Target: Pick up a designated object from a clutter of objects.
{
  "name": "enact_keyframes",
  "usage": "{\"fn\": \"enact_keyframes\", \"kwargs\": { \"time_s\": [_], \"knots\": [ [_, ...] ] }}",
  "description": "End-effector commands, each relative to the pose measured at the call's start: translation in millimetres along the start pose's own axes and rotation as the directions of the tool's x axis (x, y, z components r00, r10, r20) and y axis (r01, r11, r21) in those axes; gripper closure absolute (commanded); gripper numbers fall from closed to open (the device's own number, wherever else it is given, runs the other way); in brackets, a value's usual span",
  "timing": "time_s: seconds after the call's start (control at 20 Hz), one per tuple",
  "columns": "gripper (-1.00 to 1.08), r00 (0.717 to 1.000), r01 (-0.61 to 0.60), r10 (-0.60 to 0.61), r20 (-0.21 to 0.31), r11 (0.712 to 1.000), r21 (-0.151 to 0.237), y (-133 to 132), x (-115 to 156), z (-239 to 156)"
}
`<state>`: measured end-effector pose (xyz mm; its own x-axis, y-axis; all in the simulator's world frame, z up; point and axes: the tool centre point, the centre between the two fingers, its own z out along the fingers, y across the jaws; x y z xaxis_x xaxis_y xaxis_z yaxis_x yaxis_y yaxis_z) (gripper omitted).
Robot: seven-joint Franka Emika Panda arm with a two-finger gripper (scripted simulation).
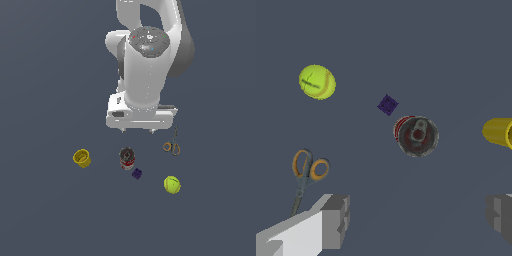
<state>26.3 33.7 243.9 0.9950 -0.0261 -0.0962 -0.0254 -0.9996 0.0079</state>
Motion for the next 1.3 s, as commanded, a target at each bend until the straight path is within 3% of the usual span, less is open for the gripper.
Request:
{"fn": "enact_keyframes", "kwargs": {
  "time_s": [0.0, 0.65, 1.25],
  "knots": [
    [-0.92, 1.000, -0.017, 0.017, -0.008, 1.000, -0.001, -12, 16, 9],
    [-0.92, 0.990, -0.127, 0.127, -0.062, 0.992, 0.008, -96, 99, 79],
    [-0.92, 0.977, -0.191, 0.192, -0.089, 0.981, 0.024, -148, 131, 132]
  ]
}}
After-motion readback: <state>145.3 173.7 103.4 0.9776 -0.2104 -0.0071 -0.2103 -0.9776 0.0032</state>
